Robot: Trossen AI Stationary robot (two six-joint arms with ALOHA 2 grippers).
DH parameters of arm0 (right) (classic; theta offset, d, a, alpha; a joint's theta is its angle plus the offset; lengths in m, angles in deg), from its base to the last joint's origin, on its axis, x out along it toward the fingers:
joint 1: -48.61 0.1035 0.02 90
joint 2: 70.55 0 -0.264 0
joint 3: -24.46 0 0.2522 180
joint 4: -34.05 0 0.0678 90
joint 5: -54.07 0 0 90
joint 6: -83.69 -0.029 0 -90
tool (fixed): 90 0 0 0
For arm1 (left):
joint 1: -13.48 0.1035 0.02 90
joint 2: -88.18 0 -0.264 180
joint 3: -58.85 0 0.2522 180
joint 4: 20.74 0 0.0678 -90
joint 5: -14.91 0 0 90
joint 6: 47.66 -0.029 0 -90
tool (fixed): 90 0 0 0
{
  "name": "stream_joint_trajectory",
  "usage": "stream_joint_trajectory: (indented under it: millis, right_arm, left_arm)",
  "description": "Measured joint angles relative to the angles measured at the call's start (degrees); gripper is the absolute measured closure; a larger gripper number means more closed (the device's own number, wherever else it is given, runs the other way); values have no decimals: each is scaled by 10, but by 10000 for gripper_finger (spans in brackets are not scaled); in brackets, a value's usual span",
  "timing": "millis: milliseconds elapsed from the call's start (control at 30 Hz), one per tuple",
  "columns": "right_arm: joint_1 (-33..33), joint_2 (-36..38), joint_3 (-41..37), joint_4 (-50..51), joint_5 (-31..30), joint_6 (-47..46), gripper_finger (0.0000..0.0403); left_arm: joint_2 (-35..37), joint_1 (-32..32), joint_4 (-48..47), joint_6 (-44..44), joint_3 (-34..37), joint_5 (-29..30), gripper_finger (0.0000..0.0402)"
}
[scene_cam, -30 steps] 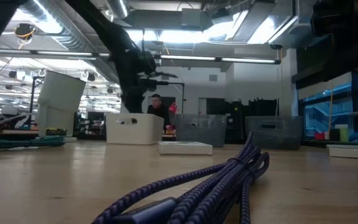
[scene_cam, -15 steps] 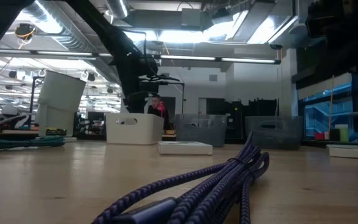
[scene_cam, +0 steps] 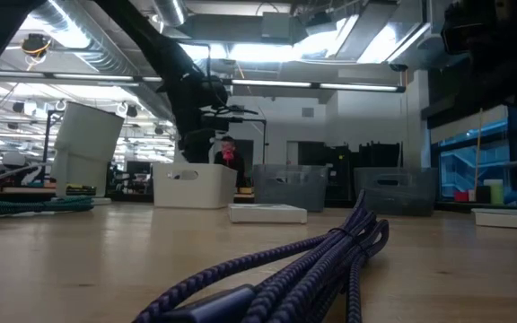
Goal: Pick and place items into bin
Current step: Adjust the right white card reader box on the table
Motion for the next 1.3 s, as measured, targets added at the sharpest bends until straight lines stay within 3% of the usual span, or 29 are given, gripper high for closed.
stream_joint_trajectory:
  millis: [233,600,1000,1300]
  right_arm:
    - [0,0,0,0,0,0,399]
    - [0,0,0,2,0,4,399]
    - [0,0,0,14,-5,65,399]
    - [0,0,0,15,4,80,399]
  left_arm:
    - [48,-9,4,-25,0,-1,249]
    - [118,-35,0,8,0,-16,392]
    - [142,-173,-5,122,0,9,401]
    - [159,-324,2,218,0,81,400]
